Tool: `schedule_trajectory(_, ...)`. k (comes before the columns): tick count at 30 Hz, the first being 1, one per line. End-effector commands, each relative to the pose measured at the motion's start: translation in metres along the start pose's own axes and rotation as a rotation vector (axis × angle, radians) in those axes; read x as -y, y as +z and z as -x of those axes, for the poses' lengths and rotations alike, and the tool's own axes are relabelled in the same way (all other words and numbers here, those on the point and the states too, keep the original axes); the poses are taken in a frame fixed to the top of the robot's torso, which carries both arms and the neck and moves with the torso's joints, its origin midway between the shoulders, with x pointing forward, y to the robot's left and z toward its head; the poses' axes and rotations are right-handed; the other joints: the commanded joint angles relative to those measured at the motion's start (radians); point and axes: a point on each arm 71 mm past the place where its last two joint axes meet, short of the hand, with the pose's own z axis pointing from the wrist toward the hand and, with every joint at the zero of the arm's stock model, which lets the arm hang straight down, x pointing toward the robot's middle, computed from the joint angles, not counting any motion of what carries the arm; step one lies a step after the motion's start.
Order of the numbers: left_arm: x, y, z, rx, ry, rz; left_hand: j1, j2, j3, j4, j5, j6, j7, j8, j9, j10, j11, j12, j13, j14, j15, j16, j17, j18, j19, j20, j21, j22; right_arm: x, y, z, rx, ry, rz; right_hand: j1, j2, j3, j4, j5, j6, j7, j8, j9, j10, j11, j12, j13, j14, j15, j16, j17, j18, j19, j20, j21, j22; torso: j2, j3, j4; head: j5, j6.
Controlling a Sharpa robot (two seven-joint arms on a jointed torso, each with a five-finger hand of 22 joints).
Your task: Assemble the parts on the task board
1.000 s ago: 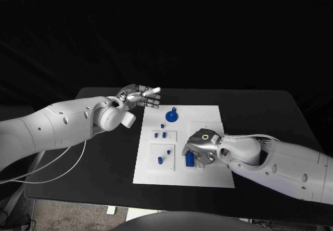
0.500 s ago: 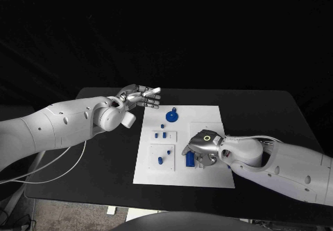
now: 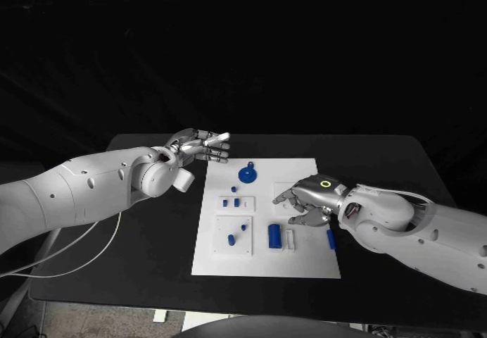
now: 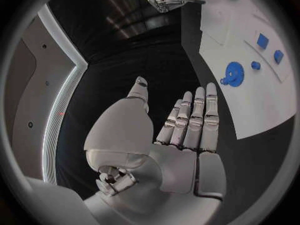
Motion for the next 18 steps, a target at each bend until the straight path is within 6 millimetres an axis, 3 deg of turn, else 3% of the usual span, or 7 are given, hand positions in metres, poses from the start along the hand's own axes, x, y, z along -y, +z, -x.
schedule_trajectory(1, 0.002, 0.001, -0.002, -0.008, 0.001, -0.012, 0.011, -0.003, -0.002, 0.003, -0.003, 0.006, 0.002, -0.003, 0.0, 0.001, 0.0, -0.003, -0.001, -0.007, 0.001, -0.004, -0.001, 0.009, 0.001, -0.001, -0.001, 0.0, 0.014, -0.007, 0.01, 0.07, 0.247, -0.094, -0.029, 0.034, -0.064, 0.016, 0.014, 0.098, 0.048, 0.008, 0.009, 0.003, 0.026, 0.009, 0.005, 0.002, 0.016, 0.004, -0.001, 0.007, 0.013, 0.006, -0.011, 0.006, 0.0, 0.0005, -0.0003, -0.011, 0.007)
schedule_trajectory(3, 0.002, 0.001, -0.002, -0.009, 0.001, -0.013, 0.011, -0.003, -0.002, 0.002, -0.003, 0.009, 0.001, -0.002, 0.0, 0.003, -0.001, -0.003, -0.001, -0.006, 0.0, -0.004, -0.001, 0.009, 0.001, -0.002, -0.001, 0.0, 0.024, -0.013, 0.015, 0.097, 0.304, -0.148, -0.044, 0.06, -0.091, 0.039, 0.015, 0.145, 0.06, 0.004, 0.015, 0.008, 0.047, 0.013, 0.005, 0.005, 0.032, -0.002, -0.01, 0.027, 0.023, 0.023, -0.02, 0.004, 0.0, 0.0007, -0.0013, -0.017, 0.011)
schedule_trajectory(5, 0.002, 0.001, -0.002, -0.009, 0.001, -0.013, 0.011, -0.002, -0.002, 0.001, -0.003, 0.008, 0.003, -0.003, 0.0, 0.003, 0.0, -0.003, -0.001, -0.006, 0.0, -0.004, -0.001, 0.009, 0.002, -0.002, -0.001, 0.0, 0.033, -0.019, 0.018, 0.116, 0.345, -0.2, -0.047, 0.071, -0.085, 0.049, -0.016, 0.197, 0.047, 0.015, 0.036, 0.011, 0.04, 0.012, 0.002, 0.004, 0.028, -0.01, -0.019, 0.034, 0.027, 0.025, -0.04, -0.003, -0.001, 0.0003, -0.0021, -0.022, 0.014)
schedule_trajectory(6, 0.002, 0.001, -0.002, -0.01, 0.001, -0.014, 0.011, -0.002, -0.002, 0.001, -0.003, 0.008, 0.003, -0.003, 0.0, 0.003, 0.001, -0.003, -0.001, -0.005, 0.0, -0.004, -0.001, 0.009, 0.002, -0.002, -0.001, 0.0, 0.038, -0.023, 0.019, 0.119, 0.367, -0.232, -0.053, 0.065, -0.084, 0.057, -0.019, 0.221, 0.036, 0.021, 0.052, 0.018, 0.035, 0.014, 0.002, 0.009, 0.025, -0.008, -0.019, 0.033, 0.033, 0.022, -0.032, -0.002, -0.001, 0.0001, -0.0019, -0.025, 0.016)
schedule_trajectory(8, 0.002, 0.001, -0.003, -0.01, 0.0, -0.015, 0.011, -0.002, -0.002, 0.001, -0.003, 0.008, 0.003, -0.003, 0.0, 0.003, 0.001, -0.003, -0.001, -0.005, 0.0, -0.004, -0.001, 0.009, 0.002, -0.002, -0.001, 0.0, 0.047, -0.03, 0.018, 0.102, 0.409, -0.304, -0.068, 0.046, -0.085, 0.089, -0.022, 0.23, 0.029, 0.009, 0.087, 0.045, 0.029, 0.028, 0.015, 0.028, 0.017, -0.001, -0.016, 0.026, 0.051, 0.013, -0.006, 0.0, -0.001, 0.0, -0.0019, -0.027, 0.017)
schedule_trajectory(13, 0.003, 0.001, -0.003, -0.011, 0.0, -0.019, 0.01, 0.0, -0.003, -0.001, -0.003, 0.013, 0.001, -0.002, 0.0, 0.005, -0.001, -0.002, -0.001, -0.006, 0.0, -0.004, -0.001, 0.008, 0.002, -0.002, -0.001, 0.0, 0.066, -0.047, 0.006, -0.058, 0.476, -0.485, -0.088, 0.007, -0.08, 0.193, -0.024, 0.231, 0.026, 0.005, 0.137, 0.145, 0.019, 0.093, 0.116, 0.095, 0.003, 0.053, 0.029, -0.009, 0.086, -0.007, 0.131, 0.032, 0.0, -0.0001, -0.0008, -0.041, 0.024)
schedule_trajectory(18, 0.003, 0.001, -0.004, -0.01, 0.0, -0.022, 0.01, 0.002, -0.004, -0.004, -0.003, 0.017, 0.001, -0.002, 0.001, 0.007, -0.001, -0.002, -0.001, -0.004, 0.0, -0.004, -0.001, 0.008, 0.002, -0.002, -0.001, 0.0, 0.076, -0.066, -0.007, -0.2, 0.507, -0.633, -0.108, -0.007, -0.068, 0.26, -0.023, 0.22, 0.026, 0.002, 0.149, 0.197, 0.014, 0.11, 0.16, 0.134, -0.003, 0.126, 0.106, -0.015, 0.092, -0.013, 0.212, 0.048, 0.0, -0.0004, 0.0003, -0.052, 0.025)
